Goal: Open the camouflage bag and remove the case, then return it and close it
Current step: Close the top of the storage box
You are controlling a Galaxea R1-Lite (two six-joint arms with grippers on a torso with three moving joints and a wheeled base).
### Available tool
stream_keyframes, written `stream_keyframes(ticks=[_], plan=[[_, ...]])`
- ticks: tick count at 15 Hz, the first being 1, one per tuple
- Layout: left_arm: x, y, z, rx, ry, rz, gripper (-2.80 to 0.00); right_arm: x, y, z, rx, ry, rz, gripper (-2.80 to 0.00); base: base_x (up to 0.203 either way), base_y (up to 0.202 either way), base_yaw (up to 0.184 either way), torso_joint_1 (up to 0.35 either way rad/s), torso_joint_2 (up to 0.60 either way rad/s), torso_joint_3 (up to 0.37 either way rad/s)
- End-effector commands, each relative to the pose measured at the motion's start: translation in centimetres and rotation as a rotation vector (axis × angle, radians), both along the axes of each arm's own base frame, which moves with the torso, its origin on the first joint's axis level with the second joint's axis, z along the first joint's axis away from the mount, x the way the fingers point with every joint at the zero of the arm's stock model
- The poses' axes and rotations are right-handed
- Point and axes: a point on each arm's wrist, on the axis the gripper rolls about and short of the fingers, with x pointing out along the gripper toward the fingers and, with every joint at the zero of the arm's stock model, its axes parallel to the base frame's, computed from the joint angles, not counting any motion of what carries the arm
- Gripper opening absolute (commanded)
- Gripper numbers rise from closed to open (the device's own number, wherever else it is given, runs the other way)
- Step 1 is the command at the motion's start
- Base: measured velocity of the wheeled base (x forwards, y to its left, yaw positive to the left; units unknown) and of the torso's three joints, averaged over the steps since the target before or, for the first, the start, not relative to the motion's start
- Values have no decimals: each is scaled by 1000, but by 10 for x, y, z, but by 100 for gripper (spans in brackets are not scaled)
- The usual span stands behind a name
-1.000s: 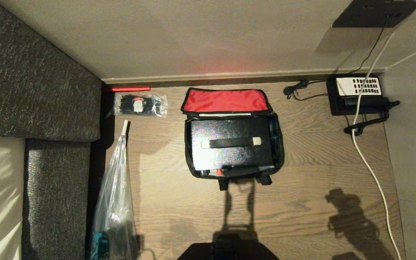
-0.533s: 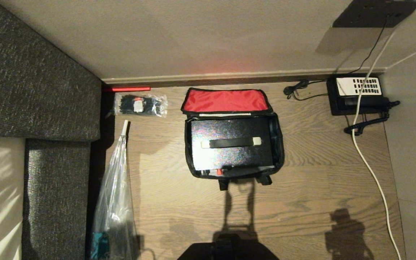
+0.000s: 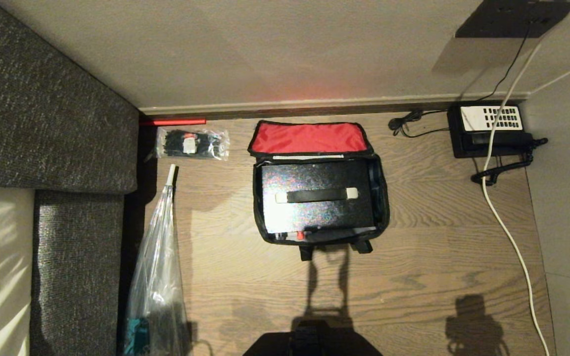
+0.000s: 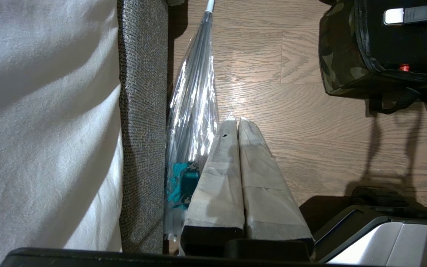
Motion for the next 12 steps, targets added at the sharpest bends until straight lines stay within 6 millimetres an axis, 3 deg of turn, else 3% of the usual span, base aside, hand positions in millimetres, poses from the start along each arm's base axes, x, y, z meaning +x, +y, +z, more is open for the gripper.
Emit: stream_keyframes(ticks=[1, 12], plan=[[0, 0, -1, -1, 3, 1, -280, 1, 0, -2, 12, -47, -1, -280, 0, 0, 0, 0, 0, 0], [0, 0, -1, 1, 3, 1, -280, -1, 0, -3, 2, -6, 1, -280, 0, 0, 0, 0, 0, 0]])
